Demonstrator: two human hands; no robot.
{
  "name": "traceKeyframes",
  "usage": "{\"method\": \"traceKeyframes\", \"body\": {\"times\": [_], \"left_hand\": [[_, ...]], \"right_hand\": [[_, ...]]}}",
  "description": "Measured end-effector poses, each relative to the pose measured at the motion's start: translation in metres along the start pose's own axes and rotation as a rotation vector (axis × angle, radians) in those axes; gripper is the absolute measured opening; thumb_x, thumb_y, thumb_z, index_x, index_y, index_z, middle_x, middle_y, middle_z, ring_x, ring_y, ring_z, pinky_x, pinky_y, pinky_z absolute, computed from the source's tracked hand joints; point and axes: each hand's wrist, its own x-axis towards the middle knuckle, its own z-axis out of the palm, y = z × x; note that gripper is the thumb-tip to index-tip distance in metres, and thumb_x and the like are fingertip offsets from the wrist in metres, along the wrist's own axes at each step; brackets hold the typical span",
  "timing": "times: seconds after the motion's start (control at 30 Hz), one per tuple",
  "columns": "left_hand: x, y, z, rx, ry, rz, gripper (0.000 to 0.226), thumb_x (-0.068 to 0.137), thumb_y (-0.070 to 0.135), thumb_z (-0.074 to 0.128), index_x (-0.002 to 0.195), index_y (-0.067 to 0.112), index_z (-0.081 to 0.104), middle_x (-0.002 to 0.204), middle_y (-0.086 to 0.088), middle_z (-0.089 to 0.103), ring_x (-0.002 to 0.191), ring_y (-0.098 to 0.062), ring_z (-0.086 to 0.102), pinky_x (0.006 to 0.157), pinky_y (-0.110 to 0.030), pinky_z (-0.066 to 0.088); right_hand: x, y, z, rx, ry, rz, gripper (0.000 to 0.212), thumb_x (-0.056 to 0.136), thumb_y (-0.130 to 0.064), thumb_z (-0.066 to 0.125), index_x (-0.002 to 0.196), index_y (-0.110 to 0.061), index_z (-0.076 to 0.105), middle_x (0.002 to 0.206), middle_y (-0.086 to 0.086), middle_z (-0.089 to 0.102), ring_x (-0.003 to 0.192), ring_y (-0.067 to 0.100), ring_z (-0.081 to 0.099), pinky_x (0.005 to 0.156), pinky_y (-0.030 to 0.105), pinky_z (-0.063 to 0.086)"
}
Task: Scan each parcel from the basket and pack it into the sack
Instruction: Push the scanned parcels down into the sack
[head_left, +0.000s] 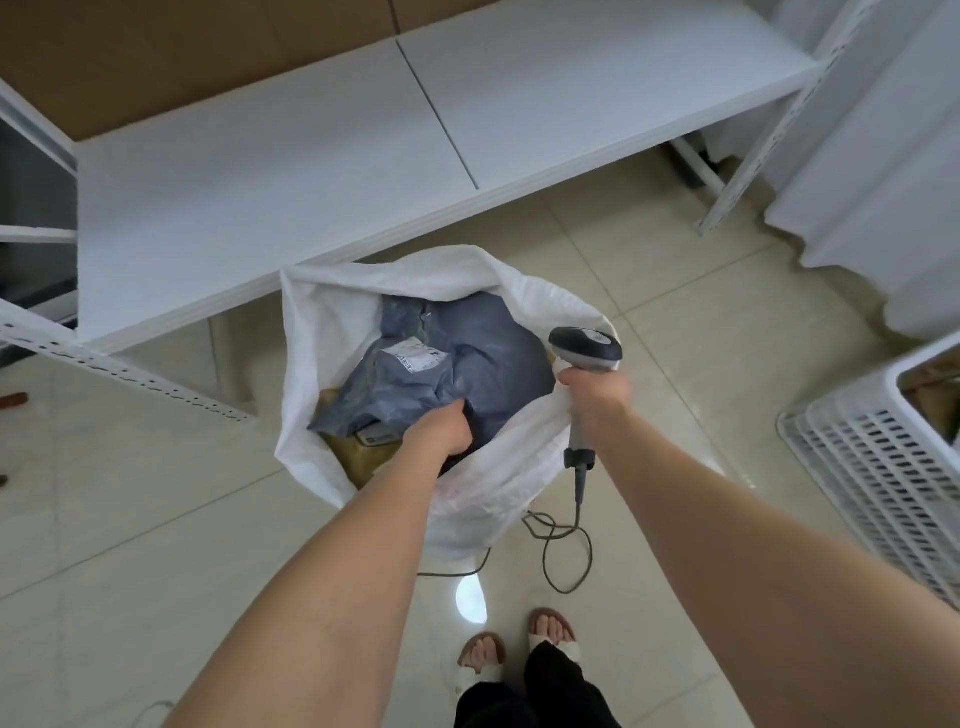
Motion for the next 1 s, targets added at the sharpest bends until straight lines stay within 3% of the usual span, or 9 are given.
{"method": "traceKeyframes", "body": {"times": [0.1,0.23,0.37,0.53,0.6,0.73,0.87,1.0], "left_hand": [[-0.009,0.009,-0.026,-0.025,0.112,-0.015,0.046,0.091,0.012,0.04,0.136,0.017,0.047,0.14,-0.013,0.048,0.126,-0.033,0.046,0.103,-0.043,0.041],[-0.038,0.026,-0.066,-0.025,0.168,-0.001,0.033,0.089,0.01,0.044,0.118,0.006,0.057,0.123,-0.013,0.058,0.112,-0.031,0.054,0.094,-0.04,0.048],[-0.078,0.046,-0.11,0.022,0.204,0.024,0.027,0.086,0.007,0.047,0.109,0.001,0.061,0.107,-0.016,0.063,0.098,-0.031,0.061,0.081,-0.037,0.05],[-0.133,0.086,-0.163,0.055,0.215,0.098,0.03,0.091,0.013,0.048,0.117,0.005,0.06,0.117,-0.017,0.062,0.108,-0.032,0.058,0.091,-0.04,0.048],[-0.155,0.11,-0.18,0.099,0.221,0.138,0.033,0.093,0.014,0.047,0.123,0.008,0.058,0.12,-0.014,0.06,0.109,-0.032,0.057,0.092,-0.039,0.049],[-0.19,0.164,-0.204,0.167,0.289,0.257,0.022,0.091,0.012,0.048,0.108,0.006,0.06,0.107,-0.017,0.062,0.096,-0.029,0.06,0.073,-0.032,0.045],[-0.217,0.235,-0.212,0.206,0.326,0.381,0.031,0.09,0.01,0.046,0.118,0.006,0.058,0.116,-0.012,0.061,0.104,-0.029,0.059,0.089,-0.038,0.051],[-0.239,0.322,-0.203,0.252,0.334,0.485,0.032,0.087,0.009,0.046,0.116,0.007,0.059,0.117,-0.01,0.061,0.105,-0.028,0.058,0.086,-0.034,0.049]], "right_hand": [[-0.01,-0.008,-0.004,0.031,-0.064,0.042,0.012,0.083,-0.006,0.068,0.092,-0.005,0.06,0.084,0.011,0.056,0.083,0.026,0.056,0.074,0.035,0.043],[-0.036,-0.029,-0.014,0.083,-0.115,0.03,0.007,0.082,-0.003,0.069,0.084,-0.005,0.063,0.081,0.011,0.058,0.077,0.027,0.058,0.075,0.039,0.048],[-0.071,-0.057,-0.03,0.099,-0.128,-0.003,0.011,0.082,-0.005,0.068,0.078,-0.007,0.059,0.072,0.007,0.053,0.068,0.025,0.053,0.071,0.036,0.044],[-0.12,-0.096,-0.063,0.226,-0.129,-0.017,0.013,0.083,-0.001,0.066,0.075,-0.009,0.06,0.066,0.006,0.056,0.055,0.016,0.055,0.054,0.025,0.045],[-0.138,-0.113,-0.082,0.276,-0.093,-0.01,0.016,0.083,-0.001,0.065,0.07,-0.007,0.058,0.061,0.006,0.057,0.05,0.014,0.053,0.054,0.024,0.043],[-0.166,-0.14,-0.132,0.327,-0.057,-0.061,0.02,0.08,0.0,0.067,0.065,-0.008,0.056,0.059,0.007,0.056,0.05,0.016,0.049,0.059,0.029,0.042],[-0.181,-0.155,-0.2,0.46,-0.049,-0.092,0.019,0.081,-0.001,0.07,0.069,-0.007,0.056,0.053,0.004,0.055,0.045,0.014,0.049,0.05,0.023,0.042],[-0.178,-0.159,-0.277,0.597,0.042,-0.086,0.016,0.084,-0.001,0.062,0.071,-0.006,0.054,0.053,0.007,0.056,0.045,0.016,0.05,0.051,0.026,0.043]]}}
